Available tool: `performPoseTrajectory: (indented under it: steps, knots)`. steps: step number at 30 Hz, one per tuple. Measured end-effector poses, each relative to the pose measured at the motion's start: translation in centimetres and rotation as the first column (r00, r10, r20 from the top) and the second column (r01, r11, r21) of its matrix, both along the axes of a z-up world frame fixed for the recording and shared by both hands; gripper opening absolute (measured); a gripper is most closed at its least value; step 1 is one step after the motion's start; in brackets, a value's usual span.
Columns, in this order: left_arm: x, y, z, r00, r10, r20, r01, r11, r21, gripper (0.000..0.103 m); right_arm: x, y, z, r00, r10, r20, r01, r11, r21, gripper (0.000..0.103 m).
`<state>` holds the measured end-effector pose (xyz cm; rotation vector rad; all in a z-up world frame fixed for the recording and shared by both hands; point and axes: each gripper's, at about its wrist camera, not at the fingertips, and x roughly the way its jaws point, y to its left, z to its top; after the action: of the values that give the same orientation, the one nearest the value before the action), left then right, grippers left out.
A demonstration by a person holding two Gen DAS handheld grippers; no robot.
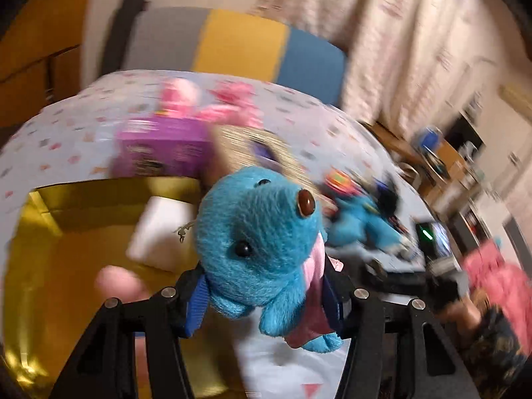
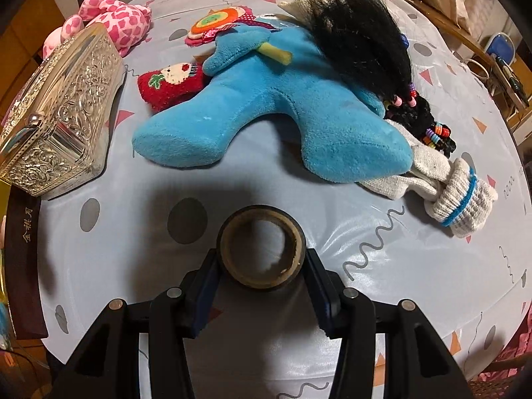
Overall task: Organize soft objects
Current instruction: 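Lower the blue plush into the gold tray and open the left tool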
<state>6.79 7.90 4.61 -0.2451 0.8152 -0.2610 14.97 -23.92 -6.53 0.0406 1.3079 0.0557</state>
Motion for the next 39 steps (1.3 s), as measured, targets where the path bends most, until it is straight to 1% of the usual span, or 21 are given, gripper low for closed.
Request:
performPoseTrajectory:
  steps: [2, 3, 5, 8, 9, 10, 11, 13, 14, 15, 17, 19, 22, 23, 25, 26, 29, 31, 35, 39]
  knots:
    - [0.7, 3.0, -0.1, 0.997, 0.08, -0.005, -0.08, 0.997, 0.005, 0.059, 0.0, 0.3, -0.1, 1.0, 0.003, 0.001, -0.003, 1.0, -0.004, 0.05]
    - [1.2, 4.8, -0.4, 0.992, 0.124, -0.019, -0.124, 0.992, 0.009, 0.059, -0.1, 0.3, 0.0, 1.0, 0.004, 0.002, -0.004, 1.0, -0.005, 0.05]
    - [2.5, 7.8, -1.6, 0.98, 0.187, -0.065, -0.186, 0.982, 0.018, 0.059, -0.2, 0.5, 0.0, 1.0, 0.006, 0.003, -0.006, 1.0, -0.009, 0.05]
    - [4.3, 10.9, -3.4, 0.957, 0.258, -0.13, -0.257, 0.966, 0.029, 0.059, -0.3, 0.8, 0.0, 1.0, 0.013, 0.006, -0.013, 1.0, -0.021, 0.05]
    - [5.2, 12.0, -4.1, 0.945, 0.291, -0.147, -0.29, 0.957, 0.031, 0.059, -0.4, 0.8, 0.0, 1.0, 0.014, 0.006, -0.014, 1.0, -0.022, 0.05]
    - [5.4, 12.7, -4.7, 0.938, 0.307, -0.16, -0.306, 0.951, 0.03, 0.06, -0.4, 0.9, 0.0, 1.0, 0.015, 0.006, -0.015, 1.0, -0.022, 0.05]
    - [5.9, 13.5, -5.5, 0.929, 0.325, -0.179, -0.326, 0.945, 0.026, 0.063, -0.4, 1.1, 0.0, 1.0, 0.016, 0.007, -0.016, 1.0, -0.023, 0.05]
    - [7.4, 14.5, -7.2, 0.897, 0.376, -0.232, -0.382, 0.924, 0.02, 0.064, -0.4, 1.2, 0.0, 1.0, 0.02, 0.009, -0.02, 0.999, -0.03, 0.05]
    - [7.4, 14.9, -7.7, 0.89, 0.383, -0.249, -0.392, 0.92, 0.013, 0.068, -0.3, 1.3, -0.1, 1.0, 0.023, 0.01, -0.023, 0.999, -0.033, 0.05]
    - [7.8, 15.4, -8.7, 0.872, 0.401, -0.28, -0.417, 0.909, 0.002, 0.068, -0.3, 1.4, -0.1, 1.0, 0.027, 0.012, -0.026, 0.999, -0.036, 0.05]
    - [8.2, 15.5, -9.3, 0.859, 0.415, -0.299, -0.436, 0.9, -0.001, 0.071, -0.5, 1.2, -0.1, 0.999, 0.032, 0.015, -0.031, 0.999, -0.04, 0.05]
    - [8.7, 15.3, -10.0, 0.855, 0.415, -0.31, -0.43, 0.902, 0.019, 0.073, -0.6, 1.4, -0.1, 0.999, 0.033, 0.017, -0.032, 0.999, -0.042, 0.05]
    - [9.0, 14.8, -10.1, 0.865, 0.41, -0.29, -0.416, 0.908, 0.043, 0.079, -0.5, 1.4, -0.2, 0.999, 0.034, 0.017, -0.033, 0.999, -0.041, 0.05]
    - [8.9, 14.6, -9.8, 0.866, 0.416, -0.278, -0.416, 0.907, 0.063, 0.081, -0.6, 1.4, -0.2, 0.999, 0.035, 0.017, -0.034, 0.999, -0.041, 0.05]
    - [8.6, 14.2, -9.1, 0.871, 0.431, -0.237, -0.419, 0.902, 0.104, 0.086, -0.5, 1.4, -0.2, 0.999, 0.036, 0.017, -0.035, 0.998, -0.043, 0.05]
    - [8.2, 13.9, -8.6, 0.875, 0.439, -0.204, -0.42, 0.898, 0.133, 0.088, -0.5, 1.3, -0.2, 0.999, 0.037, 0.017, -0.036, 0.998, -0.044, 0.05]
    - [7.2, 13.3, -7.4, 0.89, 0.431, -0.15, -0.409, 0.899, 0.157, 0.088, -0.5, 1.2, -0.1, 0.999, 0.04, 0.018, -0.039, 0.998, -0.046, 0.05]
    - [6.4, 12.7, -6.7, 0.895, 0.431, -0.119, -0.407, 0.896, 0.179, 0.088, -0.5, 1.2, -0.1, 0.999, 0.041, 0.019, -0.04, 0.998, -0.047, 0.05]
    - [4.2, 11.9, -5.4, 0.9, 0.431, -0.068, -0.415, 0.893, 0.173, 0.089, -0.5, 1.2, -0.2, 0.999, 0.047, 0.022, -0.046, 0.998, -0.054, 0.05]
    - [1.5, 10.8, -4.5, 0.913, 0.405, -0.042, -0.395, 0.906, 0.155, 0.089, -0.7, 1.6, -0.3, 0.998, 0.055, 0.027, -0.053, 0.996, -0.068, 0.05]
